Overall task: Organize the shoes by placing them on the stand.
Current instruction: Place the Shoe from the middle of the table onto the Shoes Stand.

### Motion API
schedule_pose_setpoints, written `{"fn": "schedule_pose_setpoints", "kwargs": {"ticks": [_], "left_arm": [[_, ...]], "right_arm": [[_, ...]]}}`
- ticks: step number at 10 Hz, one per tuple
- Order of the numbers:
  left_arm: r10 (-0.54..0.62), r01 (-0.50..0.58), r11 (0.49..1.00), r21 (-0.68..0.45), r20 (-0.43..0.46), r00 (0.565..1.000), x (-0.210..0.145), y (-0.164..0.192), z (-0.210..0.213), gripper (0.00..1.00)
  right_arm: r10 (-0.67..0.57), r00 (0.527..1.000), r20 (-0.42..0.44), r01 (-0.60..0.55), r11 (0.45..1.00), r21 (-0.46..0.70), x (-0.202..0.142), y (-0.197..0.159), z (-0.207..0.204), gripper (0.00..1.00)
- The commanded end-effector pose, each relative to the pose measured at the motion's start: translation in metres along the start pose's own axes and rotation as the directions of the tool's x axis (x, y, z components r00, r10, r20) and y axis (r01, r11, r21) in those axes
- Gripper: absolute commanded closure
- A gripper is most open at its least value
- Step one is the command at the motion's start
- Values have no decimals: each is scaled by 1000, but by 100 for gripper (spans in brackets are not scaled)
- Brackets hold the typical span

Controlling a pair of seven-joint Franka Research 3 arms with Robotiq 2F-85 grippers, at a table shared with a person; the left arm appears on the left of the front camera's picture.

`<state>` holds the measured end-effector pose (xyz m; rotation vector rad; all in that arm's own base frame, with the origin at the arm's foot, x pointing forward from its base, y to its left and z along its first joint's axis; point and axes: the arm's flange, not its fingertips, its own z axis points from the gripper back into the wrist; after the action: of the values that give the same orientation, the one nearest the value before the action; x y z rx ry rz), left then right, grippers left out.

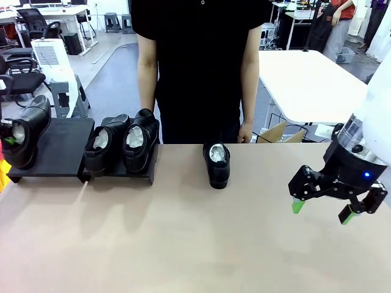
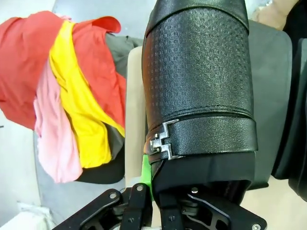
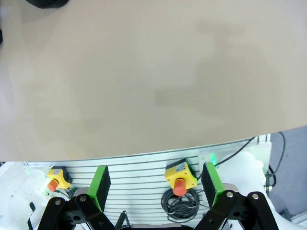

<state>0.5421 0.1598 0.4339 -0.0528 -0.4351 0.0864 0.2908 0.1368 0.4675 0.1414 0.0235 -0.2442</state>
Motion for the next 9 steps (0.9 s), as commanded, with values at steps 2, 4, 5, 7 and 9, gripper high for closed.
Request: {"fn": "schedule_pose_setpoints", "kwargs": {"ticks": [2, 4, 5, 7, 9], "left_arm": [[-23, 24, 999, -42, 24, 999, 1, 7, -6, 100], [-21, 22, 999, -45, 31, 999, 0, 8, -11, 100], [-23, 24, 999, -44, 26, 999, -2, 8, -13, 100], [-23, 24, 999, -39, 16, 1000, -5, 8, -10, 94], [-15, 16, 999, -34, 24, 1000, -6, 11, -7, 55]], "right_arm": [[16, 1000, -8, -16, 1000, 13, 3, 0, 2, 0], [16, 1000, -8, -16, 1000, 13, 3, 0, 2, 0], [16, 1000, -8, -16, 1000, 13, 3, 0, 2, 0], [16, 1000, -8, -16, 1000, 13, 3, 0, 2, 0], [16, 1000, -8, -16, 1000, 13, 3, 0, 2, 0]]}}
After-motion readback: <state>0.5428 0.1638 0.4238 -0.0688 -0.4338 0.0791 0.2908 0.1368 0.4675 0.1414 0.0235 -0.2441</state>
